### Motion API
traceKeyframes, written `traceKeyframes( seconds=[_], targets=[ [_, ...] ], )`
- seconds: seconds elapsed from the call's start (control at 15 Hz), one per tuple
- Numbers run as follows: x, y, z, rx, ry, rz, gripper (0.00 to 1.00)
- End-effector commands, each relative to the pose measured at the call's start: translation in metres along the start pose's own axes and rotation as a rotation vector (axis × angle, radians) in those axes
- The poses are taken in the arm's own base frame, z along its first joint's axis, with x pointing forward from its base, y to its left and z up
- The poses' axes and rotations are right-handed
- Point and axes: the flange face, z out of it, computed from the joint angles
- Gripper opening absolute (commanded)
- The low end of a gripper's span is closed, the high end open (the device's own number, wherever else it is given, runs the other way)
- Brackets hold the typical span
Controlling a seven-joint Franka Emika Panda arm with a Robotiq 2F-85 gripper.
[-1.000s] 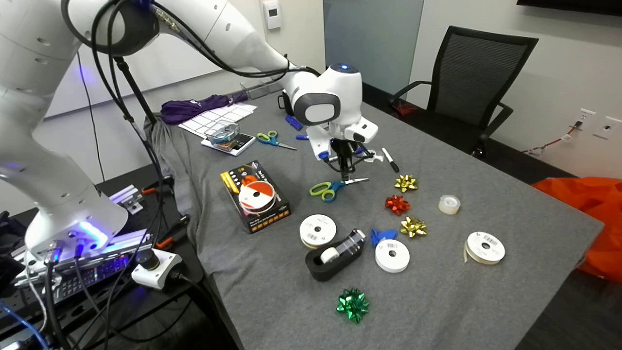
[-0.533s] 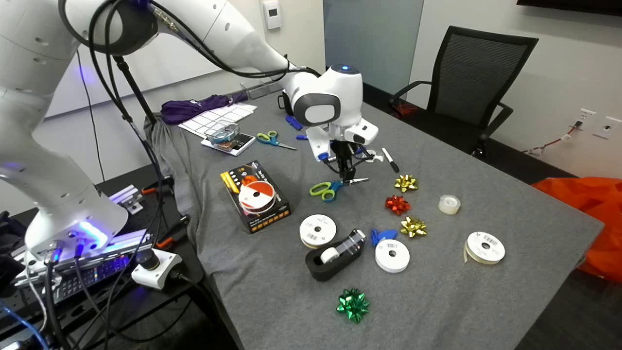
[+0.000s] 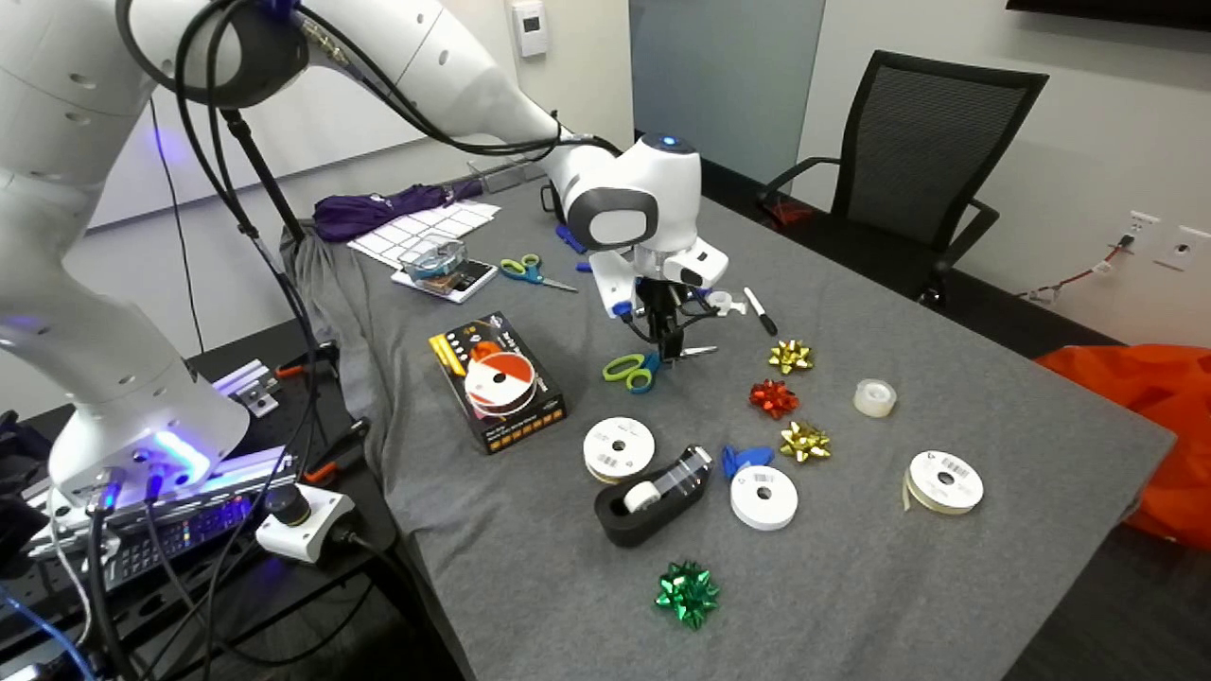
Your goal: Pick up one pair of scissors, then place them in the clear object
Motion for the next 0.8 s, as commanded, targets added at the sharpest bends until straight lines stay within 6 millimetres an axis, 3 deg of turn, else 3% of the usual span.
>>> traceKeyframes(
  seconds=[0.0,0.13,0.4,0.53,0.73],
  targets=[
    [-0.004,-0.002,0.002,0.021,-0.017,0.0,0.53],
    [-0.003,-0.004,0.001,0.025,-0.016,0.003,0.45],
    [-0.001,-0.008,0.003,0.036,-0.012,0.015,0.7],
    [0.0,-0.011,0.004,0.041,-0.01,0.019,0.75],
    [0.001,-0.016,0.005,0.046,-0.007,0.026,0.63]
  ],
)
